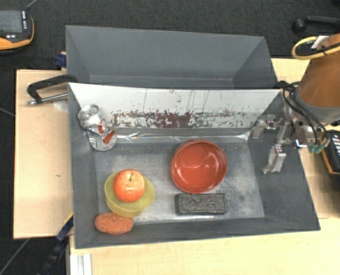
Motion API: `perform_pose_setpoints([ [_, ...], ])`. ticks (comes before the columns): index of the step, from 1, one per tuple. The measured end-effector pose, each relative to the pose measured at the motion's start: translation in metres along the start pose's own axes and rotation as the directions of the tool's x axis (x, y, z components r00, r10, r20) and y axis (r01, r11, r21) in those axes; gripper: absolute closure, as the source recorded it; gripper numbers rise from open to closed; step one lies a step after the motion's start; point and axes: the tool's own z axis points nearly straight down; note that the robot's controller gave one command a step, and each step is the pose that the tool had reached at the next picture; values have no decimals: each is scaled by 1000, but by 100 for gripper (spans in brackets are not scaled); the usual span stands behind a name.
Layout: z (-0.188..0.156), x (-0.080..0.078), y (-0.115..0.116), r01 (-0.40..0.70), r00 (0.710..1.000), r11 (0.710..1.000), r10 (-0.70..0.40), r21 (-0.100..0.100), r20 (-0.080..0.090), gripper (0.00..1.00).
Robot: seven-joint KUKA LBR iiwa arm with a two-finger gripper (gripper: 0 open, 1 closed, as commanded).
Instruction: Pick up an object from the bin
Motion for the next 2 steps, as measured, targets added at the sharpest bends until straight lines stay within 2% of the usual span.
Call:
perform_pose_setpoints([
  [1, 38, 9, 9, 426, 905, 905, -426, -2, 0, 0],
  [2, 37, 8, 9, 426, 905, 905, -426, 0, 2, 100],
])
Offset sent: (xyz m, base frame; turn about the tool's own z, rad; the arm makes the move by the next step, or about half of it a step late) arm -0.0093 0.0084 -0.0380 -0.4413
